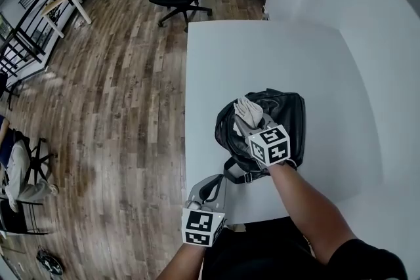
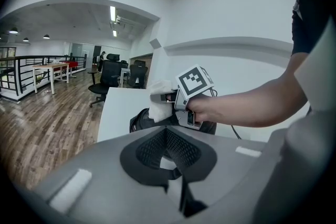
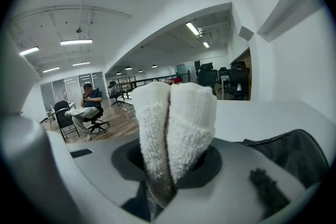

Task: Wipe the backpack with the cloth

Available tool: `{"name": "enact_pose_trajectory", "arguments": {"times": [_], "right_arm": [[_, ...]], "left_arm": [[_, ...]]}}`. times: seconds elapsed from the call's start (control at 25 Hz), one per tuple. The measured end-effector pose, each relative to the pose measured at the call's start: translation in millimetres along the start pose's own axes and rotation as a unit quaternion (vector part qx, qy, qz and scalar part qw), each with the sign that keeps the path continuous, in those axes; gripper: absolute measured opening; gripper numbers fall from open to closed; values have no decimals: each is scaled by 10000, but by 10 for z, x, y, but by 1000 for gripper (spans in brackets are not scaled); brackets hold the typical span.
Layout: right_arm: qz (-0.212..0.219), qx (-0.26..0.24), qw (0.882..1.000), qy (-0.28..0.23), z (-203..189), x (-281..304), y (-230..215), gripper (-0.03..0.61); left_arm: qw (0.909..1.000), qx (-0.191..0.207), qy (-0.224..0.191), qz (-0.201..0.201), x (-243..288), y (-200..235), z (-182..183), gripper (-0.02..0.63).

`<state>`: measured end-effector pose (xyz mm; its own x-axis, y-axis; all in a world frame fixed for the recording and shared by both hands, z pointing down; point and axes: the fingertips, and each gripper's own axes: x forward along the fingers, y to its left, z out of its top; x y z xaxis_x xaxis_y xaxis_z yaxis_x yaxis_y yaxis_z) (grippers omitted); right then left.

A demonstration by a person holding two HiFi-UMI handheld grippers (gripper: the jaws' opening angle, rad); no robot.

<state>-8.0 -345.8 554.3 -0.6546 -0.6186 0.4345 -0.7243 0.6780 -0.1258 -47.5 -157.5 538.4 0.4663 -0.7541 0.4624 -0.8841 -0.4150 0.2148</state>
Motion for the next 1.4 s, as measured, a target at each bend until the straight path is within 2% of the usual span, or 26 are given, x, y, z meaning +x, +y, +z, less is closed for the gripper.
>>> {"name": "enact_pose_trajectory", "arguments": {"times": [0.76, 1.4], "right_arm": [[-565, 45, 9982, -202, 105, -492, -390, 100], [-1063, 15, 9931, -490, 342, -996, -758, 100]], "left_arm": [[9993, 195, -93, -320, 73, -259, 115, 6], [9967, 455, -102, -662, 153, -494, 207, 6]]}}
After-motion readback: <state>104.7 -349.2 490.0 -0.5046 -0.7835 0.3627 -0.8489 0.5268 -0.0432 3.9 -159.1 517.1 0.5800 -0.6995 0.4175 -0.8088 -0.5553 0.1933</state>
